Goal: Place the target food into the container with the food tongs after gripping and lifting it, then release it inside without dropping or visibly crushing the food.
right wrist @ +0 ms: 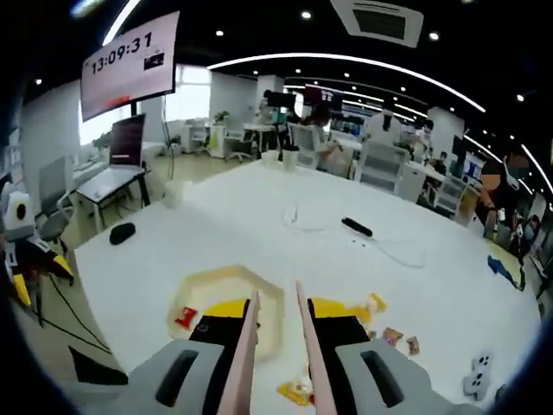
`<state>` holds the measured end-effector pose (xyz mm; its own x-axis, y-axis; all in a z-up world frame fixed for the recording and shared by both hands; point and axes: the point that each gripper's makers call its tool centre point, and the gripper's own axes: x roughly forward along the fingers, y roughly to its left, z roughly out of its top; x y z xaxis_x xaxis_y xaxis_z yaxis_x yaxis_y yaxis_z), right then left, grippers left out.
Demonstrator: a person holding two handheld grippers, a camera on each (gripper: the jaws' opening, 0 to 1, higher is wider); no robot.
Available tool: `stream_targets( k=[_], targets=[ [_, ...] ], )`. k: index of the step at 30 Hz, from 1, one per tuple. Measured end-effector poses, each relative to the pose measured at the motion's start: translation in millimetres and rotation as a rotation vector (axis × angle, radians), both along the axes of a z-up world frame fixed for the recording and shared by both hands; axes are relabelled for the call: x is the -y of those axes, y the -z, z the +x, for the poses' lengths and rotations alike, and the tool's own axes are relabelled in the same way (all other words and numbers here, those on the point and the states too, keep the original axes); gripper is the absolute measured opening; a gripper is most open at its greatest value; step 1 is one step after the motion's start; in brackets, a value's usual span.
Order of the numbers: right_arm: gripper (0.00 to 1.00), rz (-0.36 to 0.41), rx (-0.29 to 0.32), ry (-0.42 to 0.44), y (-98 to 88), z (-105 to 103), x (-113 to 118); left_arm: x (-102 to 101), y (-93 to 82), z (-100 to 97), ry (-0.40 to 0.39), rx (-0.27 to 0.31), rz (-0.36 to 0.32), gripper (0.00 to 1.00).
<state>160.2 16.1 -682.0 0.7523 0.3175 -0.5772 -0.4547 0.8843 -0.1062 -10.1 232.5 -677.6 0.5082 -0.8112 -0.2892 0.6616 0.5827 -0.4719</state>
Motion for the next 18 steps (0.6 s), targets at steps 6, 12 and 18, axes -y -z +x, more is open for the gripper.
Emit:
stream_targets(
  k=[6,12,18],
  targets=[
    [0.25,0.018,-0.093,0.096,41.1,-22.9,36.6,-0.3,7.4,-10.0,0.005,-0.025,0.011,0.60],
    [0.27,0.125,-0.189,0.235,82.0,-42.8,49.6,3.2,10.8,-16.3,0.024,-0.039,0.022,0.60],
    [0.28,0.203,-0.262,0.349,110.8,-52.8,62.2,3.6,12.0,-18.8,0.034,-0.050,0.034,0.60]
  ],
)
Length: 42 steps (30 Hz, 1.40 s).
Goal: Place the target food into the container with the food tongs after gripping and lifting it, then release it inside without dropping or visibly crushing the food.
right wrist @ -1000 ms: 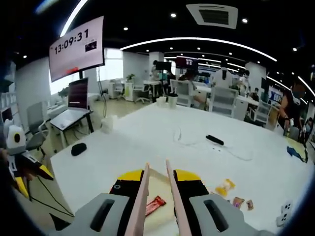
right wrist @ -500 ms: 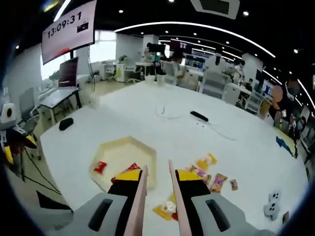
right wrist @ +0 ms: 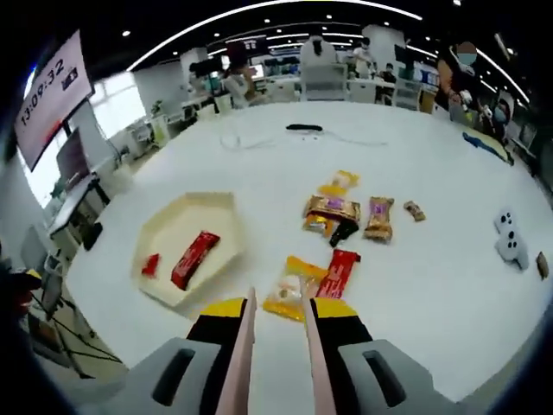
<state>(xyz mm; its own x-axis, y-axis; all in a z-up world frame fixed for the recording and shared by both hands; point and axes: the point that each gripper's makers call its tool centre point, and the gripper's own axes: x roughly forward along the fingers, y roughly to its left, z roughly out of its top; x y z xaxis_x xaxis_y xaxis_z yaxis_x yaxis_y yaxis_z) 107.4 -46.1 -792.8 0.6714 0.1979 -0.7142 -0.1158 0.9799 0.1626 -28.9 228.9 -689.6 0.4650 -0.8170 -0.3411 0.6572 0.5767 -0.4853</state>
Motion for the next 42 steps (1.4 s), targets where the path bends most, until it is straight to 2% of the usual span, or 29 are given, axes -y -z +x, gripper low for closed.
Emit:
stream_targets(
  k=[5,12,18,24,32,42],
  targets=[
    [0.28,0.073,-0.002,0.089,11.0,4.9,7.7,-0.2,2.6,-3.5,0.009,-0.014,0.012,0.60],
    [0.29,0.099,0.006,0.124,15.2,14.9,6.7,-1.1,4.6,-5.3,0.012,-0.028,0.021,0.60],
    [0.30,0.088,0.012,0.147,21.1,19.6,5.1,-0.5,4.4,-4.6,0.015,-0.034,0.029,0.60],
    [0.30,0.047,0.002,0.162,30.4,24.9,7.7,0.5,6.0,-2.7,0.020,-0.042,0.037,0.60],
    [0.30,-0.014,-0.020,0.101,41.9,27.3,-4.7,4.4,9.4,-1.6,0.026,-0.058,0.042,0.60],
    [0.27,-0.084,-0.005,0.013,44.9,35.9,-14.4,9.9,7.6,4.9,0.033,-0.058,0.044,0.60]
  ],
)
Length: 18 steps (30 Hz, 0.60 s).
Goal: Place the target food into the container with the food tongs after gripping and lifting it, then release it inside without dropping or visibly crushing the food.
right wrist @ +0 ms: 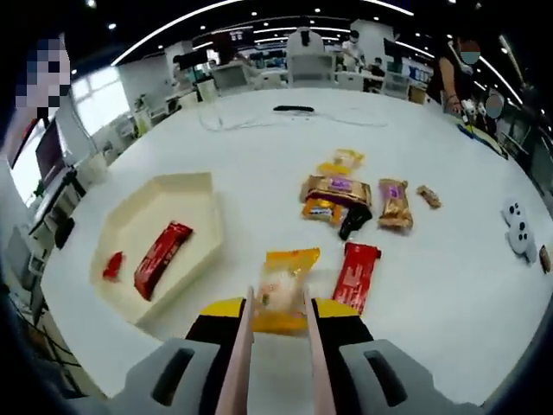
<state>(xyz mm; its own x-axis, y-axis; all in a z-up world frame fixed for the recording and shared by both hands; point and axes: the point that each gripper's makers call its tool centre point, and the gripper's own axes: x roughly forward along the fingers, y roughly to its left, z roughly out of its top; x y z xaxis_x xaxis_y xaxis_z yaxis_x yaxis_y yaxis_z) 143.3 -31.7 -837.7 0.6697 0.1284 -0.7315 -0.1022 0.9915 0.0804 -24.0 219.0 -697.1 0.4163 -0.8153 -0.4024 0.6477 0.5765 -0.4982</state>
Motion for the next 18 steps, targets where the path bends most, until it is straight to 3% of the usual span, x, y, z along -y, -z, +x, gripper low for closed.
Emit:
stream_targets(
  k=[3,11,18],
  targets=[
    [0.25,-0.033,0.006,-0.017,-1.7,0.0,2.2,0.3,-0.4,1.2,-0.005,0.000,-0.003,0.60],
    [0.23,0.000,0.008,-0.023,-9.4,-2.0,5.0,-0.9,1.3,1.5,-0.017,-0.004,-0.013,0.60],
    [0.24,0.028,0.062,0.009,-35.7,2.5,11.8,1.3,-3.3,4.5,-0.005,0.008,-0.023,0.60]
  ],
)
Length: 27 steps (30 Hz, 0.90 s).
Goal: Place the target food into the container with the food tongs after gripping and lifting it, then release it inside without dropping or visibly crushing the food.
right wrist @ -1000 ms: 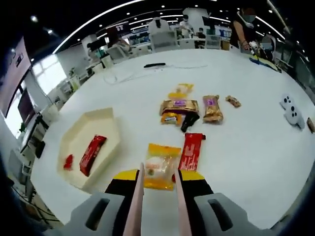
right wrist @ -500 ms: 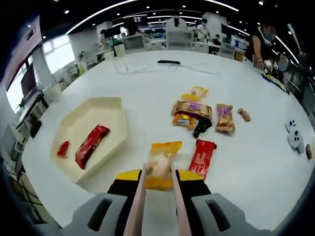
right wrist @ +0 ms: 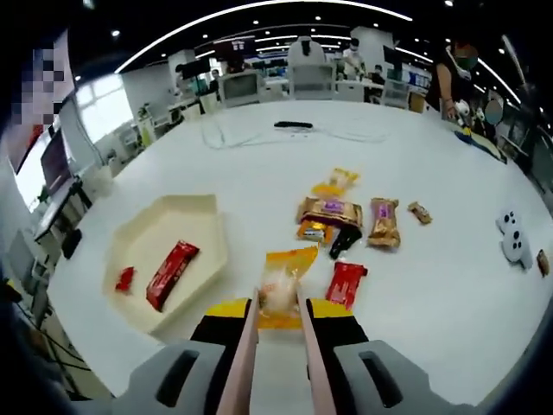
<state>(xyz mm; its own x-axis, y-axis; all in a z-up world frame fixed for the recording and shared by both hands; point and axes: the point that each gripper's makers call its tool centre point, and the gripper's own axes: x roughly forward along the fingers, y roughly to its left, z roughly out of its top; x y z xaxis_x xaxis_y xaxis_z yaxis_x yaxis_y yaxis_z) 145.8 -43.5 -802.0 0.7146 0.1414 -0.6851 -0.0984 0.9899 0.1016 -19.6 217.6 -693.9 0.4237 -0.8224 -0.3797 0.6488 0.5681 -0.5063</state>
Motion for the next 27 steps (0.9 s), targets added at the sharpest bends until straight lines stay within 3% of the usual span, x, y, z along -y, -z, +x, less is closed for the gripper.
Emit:
stream_targets(
  k=[4,6,20,27],
  targets=[
    [0.24,0.013,0.039,0.001,-17.9,2.0,-2.6,0.0,-5.4,5.8,0.010,0.020,-0.001,0.60],
    [0.24,0.051,0.088,0.012,-30.8,4.8,-5.6,0.0,-7.8,8.3,0.012,0.029,-0.005,0.60],
    [0.24,0.020,0.176,-0.012,-81.8,3.3,-2.5,7.9,-13.5,6.9,0.020,0.062,-0.040,0.60],
    [0.24,0.011,0.214,-0.023,-98.6,7.6,-2.2,8.0,-14.6,5.6,0.018,0.072,-0.051,0.59]
  ],
)
